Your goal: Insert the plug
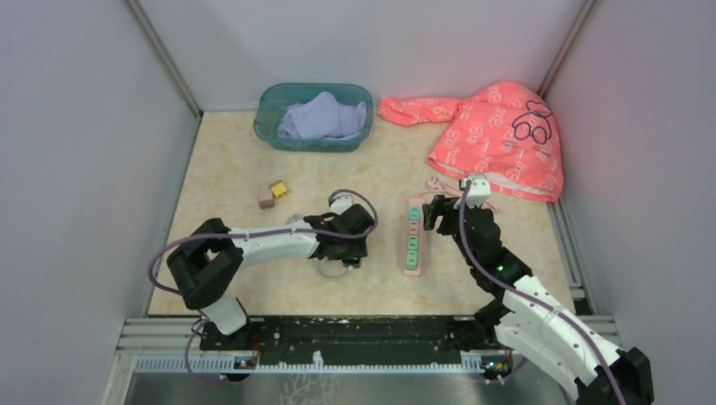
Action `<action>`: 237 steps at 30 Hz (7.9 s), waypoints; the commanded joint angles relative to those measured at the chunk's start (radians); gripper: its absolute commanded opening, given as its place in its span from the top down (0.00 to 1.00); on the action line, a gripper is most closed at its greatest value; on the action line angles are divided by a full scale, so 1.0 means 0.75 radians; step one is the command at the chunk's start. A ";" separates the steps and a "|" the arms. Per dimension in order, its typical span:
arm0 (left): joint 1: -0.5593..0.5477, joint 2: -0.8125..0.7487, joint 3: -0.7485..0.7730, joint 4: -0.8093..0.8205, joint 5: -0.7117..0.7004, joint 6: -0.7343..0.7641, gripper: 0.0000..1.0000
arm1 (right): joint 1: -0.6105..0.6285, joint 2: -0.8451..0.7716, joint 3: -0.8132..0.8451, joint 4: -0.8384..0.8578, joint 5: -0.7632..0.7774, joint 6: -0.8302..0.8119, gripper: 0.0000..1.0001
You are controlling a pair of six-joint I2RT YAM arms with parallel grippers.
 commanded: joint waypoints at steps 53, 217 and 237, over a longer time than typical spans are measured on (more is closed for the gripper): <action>1.108 0.052 0.113 0.017 0.045 0.564 0.23 | 0.003 -0.039 0.002 0.013 -0.057 -0.006 0.25; 0.234 -0.218 -0.446 0.749 0.792 0.195 0.48 | 0.358 0.918 0.846 -0.527 -0.355 0.136 1.00; 0.222 -0.316 -0.343 0.549 0.497 0.279 0.41 | 0.358 0.962 0.844 -0.660 -0.173 0.212 1.00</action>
